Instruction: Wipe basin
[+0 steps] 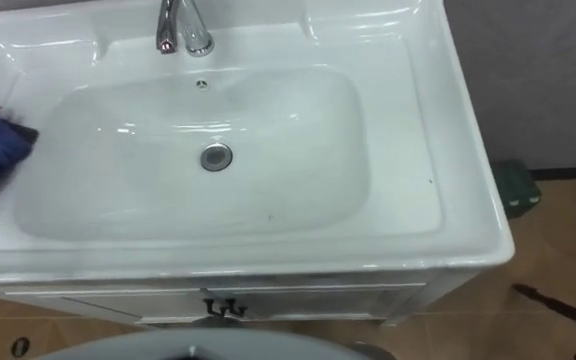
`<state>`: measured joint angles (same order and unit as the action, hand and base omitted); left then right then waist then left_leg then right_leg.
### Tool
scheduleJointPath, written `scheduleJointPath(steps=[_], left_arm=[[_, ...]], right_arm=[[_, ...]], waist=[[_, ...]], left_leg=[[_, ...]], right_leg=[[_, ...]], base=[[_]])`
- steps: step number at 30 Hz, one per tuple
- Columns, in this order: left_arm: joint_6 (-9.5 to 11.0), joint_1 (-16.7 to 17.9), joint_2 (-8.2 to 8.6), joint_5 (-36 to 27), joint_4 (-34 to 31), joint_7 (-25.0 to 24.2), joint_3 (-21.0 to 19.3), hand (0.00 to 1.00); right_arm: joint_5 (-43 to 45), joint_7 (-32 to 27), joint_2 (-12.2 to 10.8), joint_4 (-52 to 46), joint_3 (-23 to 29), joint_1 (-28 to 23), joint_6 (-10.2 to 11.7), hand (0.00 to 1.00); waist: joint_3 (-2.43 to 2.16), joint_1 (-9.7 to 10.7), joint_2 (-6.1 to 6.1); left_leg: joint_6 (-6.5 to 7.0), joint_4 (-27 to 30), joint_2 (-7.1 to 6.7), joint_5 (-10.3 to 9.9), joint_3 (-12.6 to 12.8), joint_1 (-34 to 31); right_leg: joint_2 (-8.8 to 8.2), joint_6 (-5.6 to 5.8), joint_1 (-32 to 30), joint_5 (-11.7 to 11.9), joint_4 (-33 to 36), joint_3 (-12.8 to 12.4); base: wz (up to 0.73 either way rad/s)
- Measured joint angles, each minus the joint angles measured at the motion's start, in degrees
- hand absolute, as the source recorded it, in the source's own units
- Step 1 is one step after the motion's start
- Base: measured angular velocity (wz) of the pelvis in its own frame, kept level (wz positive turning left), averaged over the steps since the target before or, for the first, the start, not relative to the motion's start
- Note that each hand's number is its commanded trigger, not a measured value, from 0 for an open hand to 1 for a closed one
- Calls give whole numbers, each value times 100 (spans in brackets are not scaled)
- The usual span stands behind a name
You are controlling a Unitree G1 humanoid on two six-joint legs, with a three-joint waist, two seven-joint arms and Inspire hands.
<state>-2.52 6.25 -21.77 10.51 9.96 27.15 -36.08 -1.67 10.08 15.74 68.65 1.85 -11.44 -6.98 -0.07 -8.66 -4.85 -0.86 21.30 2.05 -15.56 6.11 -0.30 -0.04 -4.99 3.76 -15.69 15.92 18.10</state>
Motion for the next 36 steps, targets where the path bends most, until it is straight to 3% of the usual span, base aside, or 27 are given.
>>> scheduleJointPath(steps=[2, 6, 10, 16, 24, 27, 29, 31, 36], left_arm=[[3, 58, 0, -219, 330, 200, -278, 0], [40, 621, 1, -457, 981, 490, -545, 0], [49, 1079, 3, -776, 1897, 644, -704, 0], [43, 1136, 3, -1003, 3255, 780, -708, 0], [38, 1338, 100, -1023, 4104, 882, -649, 0], [30, 1413, 153, -948, 4320, 878, -224, 0], [10, 1537, 306, -828, 4433, 853, 126, 0], [-7, 1574, 512, -823, 4541, 751, 435, 0], [-10, 1496, 749, -769, 4515, 278, 1242, 0]], right_arm=[[-16, -13, 1, 11, 140, -45, -6, 0], [34, -2, 19, 1, 192, -134, -16, 0], [151, 12, 4, -12, 245, -146, -44, 0], [148, 74, 20, -236, 402, -230, -67, 0], [119, 143, 19, -234, 402, -151, -57, 0], [29, 141, 25, -186, 397, -158, -57, 0], [-18, 152, 41, -195, 393, -114, -55, 0], [-55, 197, 33, -189, 381, -98, -47, 0], [-117, 192, -3, -58, 275, 26, -2, 0]], waist=[[-20, -86, 8], [-69, -262, 20], [-69, -309, 83], [-67, -440, 81], [-40, -402, 151], [-40, -286, 172], [-42, -222, 179], [-35, -129, 259], [-17, 35, 451]], left_leg=[[0, -48, -6, 0, 0, 49], [-1, -193, -33, 0, 5, 168], [1, -191, -50, 0, -49, 179], [13, -150, -76, -8, -166, 144], [27, -198, -100, -17, -208, 95], [33, -175, -143, -11, -293, 107], [42, -211, -160, 6, -292, 151], [61, -276, -194, 33, -311, 188], [66, -143, -181, 34, -330, 109]], right_leg=[[3, 1, 1, 0, -2, -22], [-5, 17, 16, -20, 6, -83], [-8, 29, 59, -26, -19, -75], [-10, 65, 94, -60, -9, -51], [-68, 54, 26, -87, 106, 59], [-104, 66, 60, -104, 103, 149], [-123, 74, 61, -110, 108, 146], [-170, 97, 113, -152, 106, 198], [-188, 116, 137, -159, 70, 283]], base=[[-5], [-6], [3], [9], [3], [15], [0], [8], [10]])
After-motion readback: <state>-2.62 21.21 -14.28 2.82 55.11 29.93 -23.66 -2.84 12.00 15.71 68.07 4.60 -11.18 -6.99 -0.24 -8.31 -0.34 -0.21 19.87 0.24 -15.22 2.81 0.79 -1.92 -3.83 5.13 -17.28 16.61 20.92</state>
